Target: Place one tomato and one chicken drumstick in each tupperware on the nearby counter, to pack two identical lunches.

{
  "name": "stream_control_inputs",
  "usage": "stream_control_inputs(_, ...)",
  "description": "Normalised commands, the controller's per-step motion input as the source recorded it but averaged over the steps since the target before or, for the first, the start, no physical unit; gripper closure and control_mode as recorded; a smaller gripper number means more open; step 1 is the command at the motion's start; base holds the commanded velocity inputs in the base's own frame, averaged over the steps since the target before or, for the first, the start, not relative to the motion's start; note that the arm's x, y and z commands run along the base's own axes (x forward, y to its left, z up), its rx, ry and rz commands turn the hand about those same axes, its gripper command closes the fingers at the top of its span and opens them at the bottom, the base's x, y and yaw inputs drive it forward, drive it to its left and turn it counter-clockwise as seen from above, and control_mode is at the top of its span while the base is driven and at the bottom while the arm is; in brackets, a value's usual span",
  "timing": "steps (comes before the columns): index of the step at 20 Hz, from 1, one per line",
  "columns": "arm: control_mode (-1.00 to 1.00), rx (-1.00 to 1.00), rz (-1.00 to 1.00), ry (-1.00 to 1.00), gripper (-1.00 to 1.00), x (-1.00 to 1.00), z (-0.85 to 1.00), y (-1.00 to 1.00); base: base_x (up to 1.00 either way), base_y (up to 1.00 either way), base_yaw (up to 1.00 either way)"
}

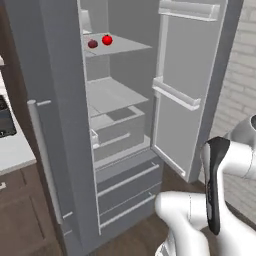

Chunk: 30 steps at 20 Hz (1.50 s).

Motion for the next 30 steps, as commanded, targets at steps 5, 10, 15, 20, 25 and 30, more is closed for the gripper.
stream_control_inputs(5, 1.0, 0.0, 0.0, 0.0, -1.0, 0.0, 0.0, 0.0, -0.19, 0.14, 0.67)
stream_control_inputs(10, 1.0, 0.0, 0.0, 0.0, -1.0, 0.0, 0.0, 0.0, -0.03, 0.07, 0.48)
stream_control_inputs(15, 1.0, 0.0, 0.0, 0.0, -1.0, 0.0, 0.0, 0.0, 0.18, -0.33, 0.14)
stream_control_inputs(20, 1.0, 0.0, 0.0, 0.0, -1.0, 0.0, 0.0, 0.0, 0.54, -0.37, 0.13)
stream_control_inputs(25, 1.0, 0.0, 0.0, 0.0, -1.0, 0.0, 0.0, 0.0, 0.67, 0.0, -0.01)
stream_control_inputs(30, 1.0, 0.0, 0.0, 0.0, -1.0, 0.0, 0.0, 0.0, 0.29, -0.64, 0.02)
